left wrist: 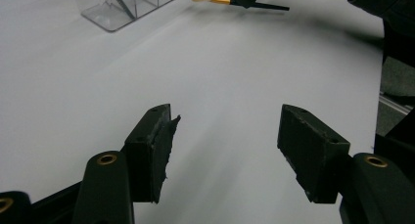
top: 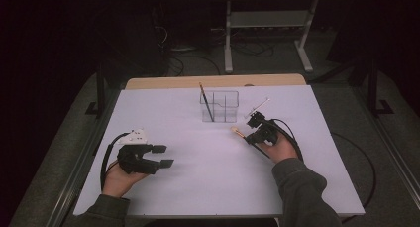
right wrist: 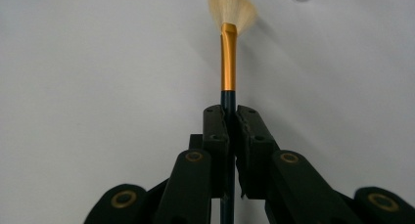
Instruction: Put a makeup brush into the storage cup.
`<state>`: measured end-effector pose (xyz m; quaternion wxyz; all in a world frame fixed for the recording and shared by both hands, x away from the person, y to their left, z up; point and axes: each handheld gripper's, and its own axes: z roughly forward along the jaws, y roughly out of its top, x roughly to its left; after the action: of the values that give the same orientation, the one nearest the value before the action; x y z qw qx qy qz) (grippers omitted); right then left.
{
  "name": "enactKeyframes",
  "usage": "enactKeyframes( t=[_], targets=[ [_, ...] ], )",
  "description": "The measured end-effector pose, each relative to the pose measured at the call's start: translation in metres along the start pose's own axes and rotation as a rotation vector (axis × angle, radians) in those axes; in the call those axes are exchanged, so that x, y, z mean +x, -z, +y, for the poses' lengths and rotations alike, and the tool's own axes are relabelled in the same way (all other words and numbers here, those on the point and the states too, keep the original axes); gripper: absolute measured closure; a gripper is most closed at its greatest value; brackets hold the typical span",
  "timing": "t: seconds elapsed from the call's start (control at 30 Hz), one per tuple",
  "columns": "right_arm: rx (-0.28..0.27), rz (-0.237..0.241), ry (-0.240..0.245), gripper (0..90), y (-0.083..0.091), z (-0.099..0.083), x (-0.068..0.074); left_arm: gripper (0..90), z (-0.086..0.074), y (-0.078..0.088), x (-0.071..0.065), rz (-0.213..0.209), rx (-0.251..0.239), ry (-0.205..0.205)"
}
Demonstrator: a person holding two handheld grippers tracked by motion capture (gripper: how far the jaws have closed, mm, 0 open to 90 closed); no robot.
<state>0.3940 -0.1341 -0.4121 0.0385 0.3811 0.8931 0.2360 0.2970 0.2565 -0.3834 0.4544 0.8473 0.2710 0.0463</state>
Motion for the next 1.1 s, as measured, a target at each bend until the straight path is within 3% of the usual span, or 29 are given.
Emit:
enactKeyframes(
  t=[0.2,0.47,1.1],
  targets=[
    [-0.033,0.044,0.033,82.8,0.010,-0.001,0.008,37.2,0.009,-0.003,-0.003,-0.004,0.014,-0.025],
    [-0.087,0.114,0.064,82.8,0.023,-0.002,0.018,37.3,0.025,-0.006,-0.009,-0.016,0.018,-0.029],
    [-0.181,0.206,0.139,82.8,0.050,-0.011,0.040,37.0,0.052,-0.029,-0.019,-0.061,0.067,-0.060]
  ],
)
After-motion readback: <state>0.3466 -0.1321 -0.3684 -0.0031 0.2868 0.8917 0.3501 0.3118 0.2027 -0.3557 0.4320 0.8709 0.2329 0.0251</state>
